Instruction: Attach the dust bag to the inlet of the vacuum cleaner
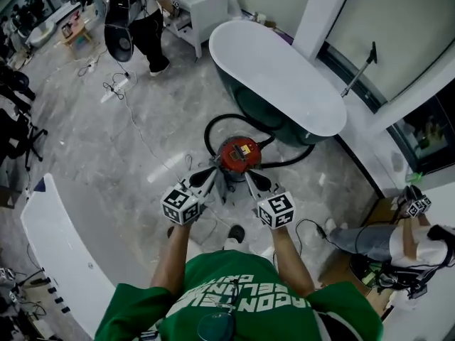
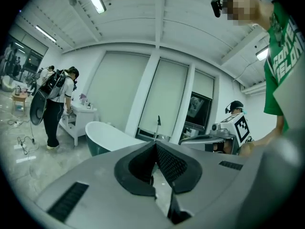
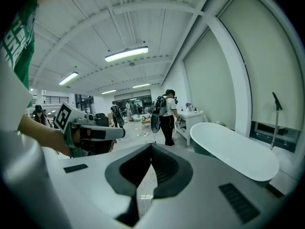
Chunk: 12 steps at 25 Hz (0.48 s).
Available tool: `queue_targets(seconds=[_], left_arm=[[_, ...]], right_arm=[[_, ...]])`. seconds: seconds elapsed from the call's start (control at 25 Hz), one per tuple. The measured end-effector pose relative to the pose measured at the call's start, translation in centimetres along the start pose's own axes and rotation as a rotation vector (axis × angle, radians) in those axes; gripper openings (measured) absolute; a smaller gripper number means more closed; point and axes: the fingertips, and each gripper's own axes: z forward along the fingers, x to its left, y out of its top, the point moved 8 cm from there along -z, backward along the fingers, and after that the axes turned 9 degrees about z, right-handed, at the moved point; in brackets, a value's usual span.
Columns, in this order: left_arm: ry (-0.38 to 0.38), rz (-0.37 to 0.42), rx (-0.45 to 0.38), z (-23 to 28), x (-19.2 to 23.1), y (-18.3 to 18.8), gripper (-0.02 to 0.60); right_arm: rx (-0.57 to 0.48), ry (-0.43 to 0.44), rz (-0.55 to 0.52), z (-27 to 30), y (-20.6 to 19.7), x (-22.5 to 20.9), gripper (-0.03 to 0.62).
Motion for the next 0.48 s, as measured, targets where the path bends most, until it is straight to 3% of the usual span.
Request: queue_targets(seconds=[0.48], left_arm=[[0.081,-0.022,-0.034,0.8,-2.9,1.2,0.003]], right_arm=[[-0.021,0.069,0.013,-2.0,1.6,-1.2,0.008]])
